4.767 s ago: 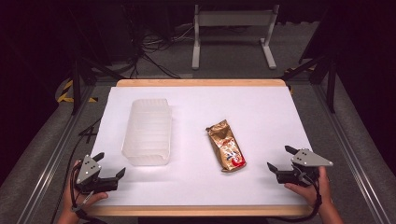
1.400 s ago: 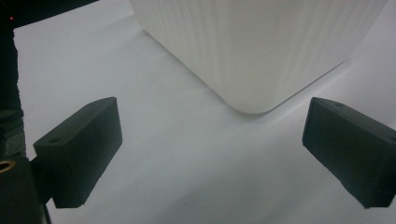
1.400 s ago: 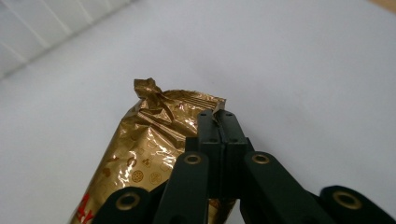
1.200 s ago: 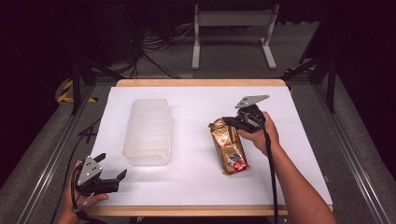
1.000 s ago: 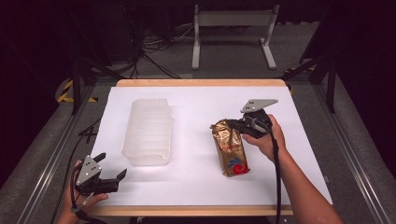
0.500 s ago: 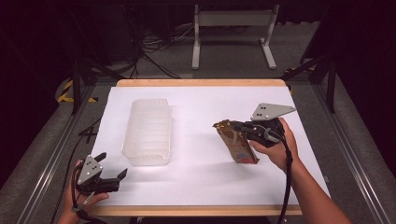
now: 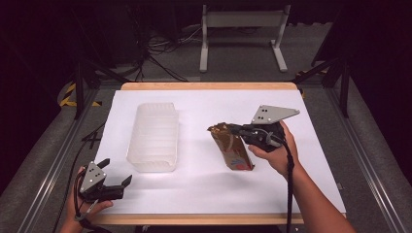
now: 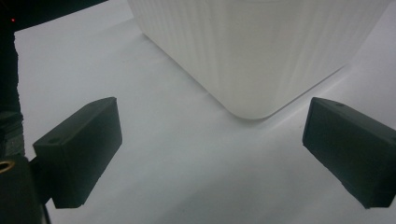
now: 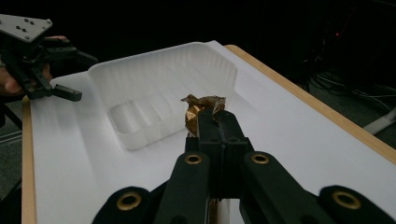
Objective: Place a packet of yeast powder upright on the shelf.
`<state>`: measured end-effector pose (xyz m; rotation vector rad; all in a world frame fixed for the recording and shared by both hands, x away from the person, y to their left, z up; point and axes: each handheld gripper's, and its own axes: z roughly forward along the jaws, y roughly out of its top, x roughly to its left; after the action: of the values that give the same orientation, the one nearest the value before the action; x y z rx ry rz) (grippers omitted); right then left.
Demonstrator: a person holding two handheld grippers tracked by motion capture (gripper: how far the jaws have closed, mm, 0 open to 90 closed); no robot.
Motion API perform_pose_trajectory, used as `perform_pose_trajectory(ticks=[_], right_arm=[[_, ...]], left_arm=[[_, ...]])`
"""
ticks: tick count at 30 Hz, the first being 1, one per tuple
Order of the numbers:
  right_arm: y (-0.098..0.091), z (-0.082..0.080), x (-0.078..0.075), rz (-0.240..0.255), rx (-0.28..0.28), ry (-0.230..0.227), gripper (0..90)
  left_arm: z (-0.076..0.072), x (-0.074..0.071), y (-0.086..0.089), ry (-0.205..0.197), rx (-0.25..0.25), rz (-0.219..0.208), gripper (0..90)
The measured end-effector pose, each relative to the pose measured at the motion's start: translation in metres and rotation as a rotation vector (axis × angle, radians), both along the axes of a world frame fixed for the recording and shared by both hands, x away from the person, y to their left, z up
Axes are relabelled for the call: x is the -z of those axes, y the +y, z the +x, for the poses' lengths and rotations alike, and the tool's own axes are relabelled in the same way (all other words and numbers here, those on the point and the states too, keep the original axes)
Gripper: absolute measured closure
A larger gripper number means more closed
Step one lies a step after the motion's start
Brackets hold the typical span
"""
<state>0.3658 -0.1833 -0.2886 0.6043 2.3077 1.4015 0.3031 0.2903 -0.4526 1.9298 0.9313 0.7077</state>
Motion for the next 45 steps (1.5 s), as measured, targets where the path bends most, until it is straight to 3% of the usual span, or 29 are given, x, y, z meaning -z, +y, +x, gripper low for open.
perform_pose_trajectory(ticks=[14, 35, 45], right_arm=[[0.033, 0.006, -0.007, 0.039, -0.054, -0.034, 90.0], [0.089, 0.022, -0.017, 0.041, -0.152, -0.051, 90.0], [0.114, 0.033, -0.019, 0.028, -0.168, -0.063, 90.0]], left_arm=[[0.000, 0.000, 0.000, -0.001, -0.005, -0.001, 5.6], [-0.002, 0.000, 0.003, 0.005, -0.011, -0.013, 5.6], [-0.003, 0.001, 0.003, 0.002, -0.015, -0.014, 5.6]])
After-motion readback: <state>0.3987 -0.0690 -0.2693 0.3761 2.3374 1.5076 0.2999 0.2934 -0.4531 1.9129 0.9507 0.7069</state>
